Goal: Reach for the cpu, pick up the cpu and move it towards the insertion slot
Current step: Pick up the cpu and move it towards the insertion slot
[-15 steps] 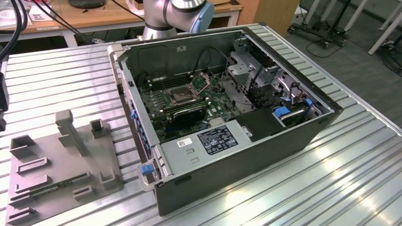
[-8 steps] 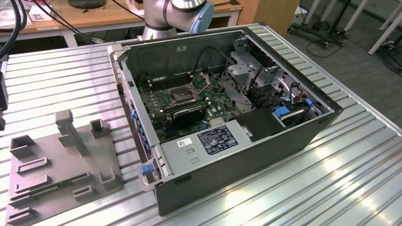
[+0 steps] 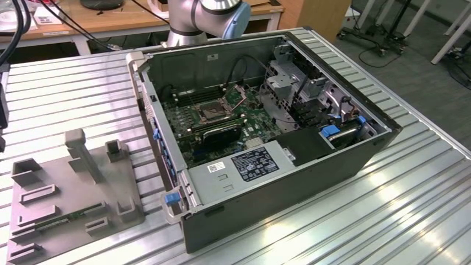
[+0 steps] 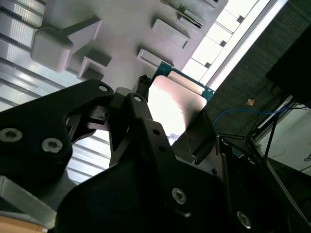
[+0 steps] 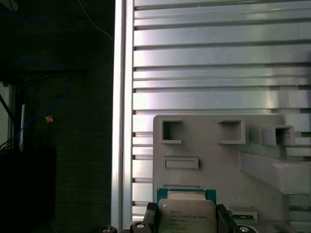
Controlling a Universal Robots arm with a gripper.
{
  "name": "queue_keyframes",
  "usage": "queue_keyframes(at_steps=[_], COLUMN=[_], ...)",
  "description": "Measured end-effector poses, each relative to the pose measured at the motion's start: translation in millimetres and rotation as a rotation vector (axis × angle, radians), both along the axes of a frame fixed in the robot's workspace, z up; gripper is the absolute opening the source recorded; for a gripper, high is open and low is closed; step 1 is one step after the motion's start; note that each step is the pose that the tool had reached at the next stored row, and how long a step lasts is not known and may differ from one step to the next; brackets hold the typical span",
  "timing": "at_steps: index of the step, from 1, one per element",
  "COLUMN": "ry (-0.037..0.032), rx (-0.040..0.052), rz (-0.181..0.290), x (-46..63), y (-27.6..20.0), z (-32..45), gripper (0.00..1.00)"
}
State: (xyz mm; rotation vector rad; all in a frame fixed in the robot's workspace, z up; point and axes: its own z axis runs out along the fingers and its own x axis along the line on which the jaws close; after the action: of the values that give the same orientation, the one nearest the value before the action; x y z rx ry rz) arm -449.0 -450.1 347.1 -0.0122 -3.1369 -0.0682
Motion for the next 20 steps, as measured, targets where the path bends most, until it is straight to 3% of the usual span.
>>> queue_keyframes(at_steps=[20], ry=[0.0000], rx=[0.0000], rz=[0.000], x=[0.0], y=[0.0], z=[9.9], gripper=[0.55])
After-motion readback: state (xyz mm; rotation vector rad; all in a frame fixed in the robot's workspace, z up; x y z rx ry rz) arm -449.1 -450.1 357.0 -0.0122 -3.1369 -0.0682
